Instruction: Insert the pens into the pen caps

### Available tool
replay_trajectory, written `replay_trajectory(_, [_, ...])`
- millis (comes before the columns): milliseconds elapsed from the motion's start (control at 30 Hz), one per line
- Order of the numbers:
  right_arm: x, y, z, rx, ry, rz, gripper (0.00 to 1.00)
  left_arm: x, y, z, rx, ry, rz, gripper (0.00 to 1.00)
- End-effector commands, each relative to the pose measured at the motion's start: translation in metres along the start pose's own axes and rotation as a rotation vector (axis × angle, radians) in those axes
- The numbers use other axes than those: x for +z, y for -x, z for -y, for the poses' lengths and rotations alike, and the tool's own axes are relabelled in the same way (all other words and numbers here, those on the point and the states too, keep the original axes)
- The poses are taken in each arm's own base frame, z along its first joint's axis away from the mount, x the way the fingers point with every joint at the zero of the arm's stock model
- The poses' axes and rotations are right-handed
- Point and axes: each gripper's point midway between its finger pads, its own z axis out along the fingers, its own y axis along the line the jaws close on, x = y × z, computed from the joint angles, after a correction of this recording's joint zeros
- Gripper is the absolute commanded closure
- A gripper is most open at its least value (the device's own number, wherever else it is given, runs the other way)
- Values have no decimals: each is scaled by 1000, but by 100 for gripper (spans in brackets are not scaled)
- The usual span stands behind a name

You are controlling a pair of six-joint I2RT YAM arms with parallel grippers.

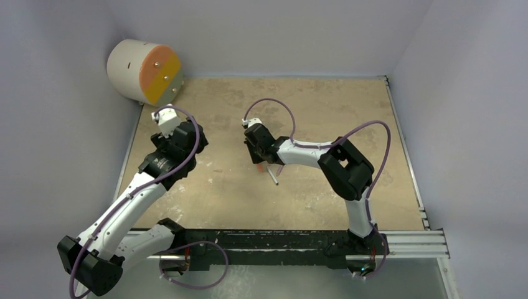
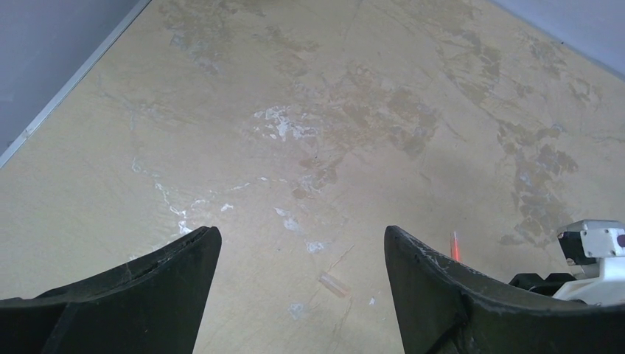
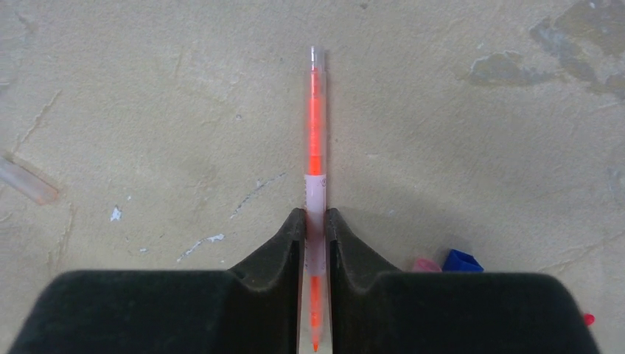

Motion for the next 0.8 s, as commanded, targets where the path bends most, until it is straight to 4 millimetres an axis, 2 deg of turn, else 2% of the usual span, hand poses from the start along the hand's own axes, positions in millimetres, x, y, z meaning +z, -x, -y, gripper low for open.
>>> replay_trajectory(0, [2,2,-15,3,64,-16,88,-4,11,0,-26,-7,22,19])
replay_trajectory(200, [-7,15,-13,-17,73,37,100,-5,8,4,-53,-33,16,19])
replay_trajectory(300, [-28,39,-10,-35,70,128,100,-5,6,12,-82,-78,11,20])
replay_trajectory(367, [-47,55,-8,-48,81,214,100,-6,7,27,-111,-150,9,24])
replay_trajectory(467, [-75,79,-6,-46,104,344,100,-8,10,51,-142,-262,14,25])
replay_trajectory(600, [-109,100,-16,-32,196,460,100,-25,11,100,-211,-563,30,27])
replay_trajectory(667, [-130,110,-23,-37,256,520,100,-36,7,115,-233,-689,28,25])
replay_trajectory(767, [-160,123,-29,-54,320,607,100,-37,0,121,-216,-727,19,22])
